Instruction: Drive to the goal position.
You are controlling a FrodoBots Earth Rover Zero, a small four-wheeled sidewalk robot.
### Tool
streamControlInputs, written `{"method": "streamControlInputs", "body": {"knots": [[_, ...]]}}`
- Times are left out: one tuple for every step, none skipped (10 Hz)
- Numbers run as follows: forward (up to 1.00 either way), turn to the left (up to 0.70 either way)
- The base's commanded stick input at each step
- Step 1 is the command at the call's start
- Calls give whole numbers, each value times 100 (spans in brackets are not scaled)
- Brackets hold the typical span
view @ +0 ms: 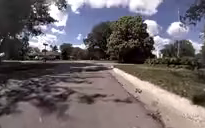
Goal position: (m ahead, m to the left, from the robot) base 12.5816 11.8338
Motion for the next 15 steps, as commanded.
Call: {"method": "streamControlInputs", "body": {"knots": [[70,1],[70,17],[70,35],[70,35],[70,21],[70,0],[70,0],[70,0],[70,0],[70,0],[70,0],[70,0],[70,0],[70,0],[70,0]]}}
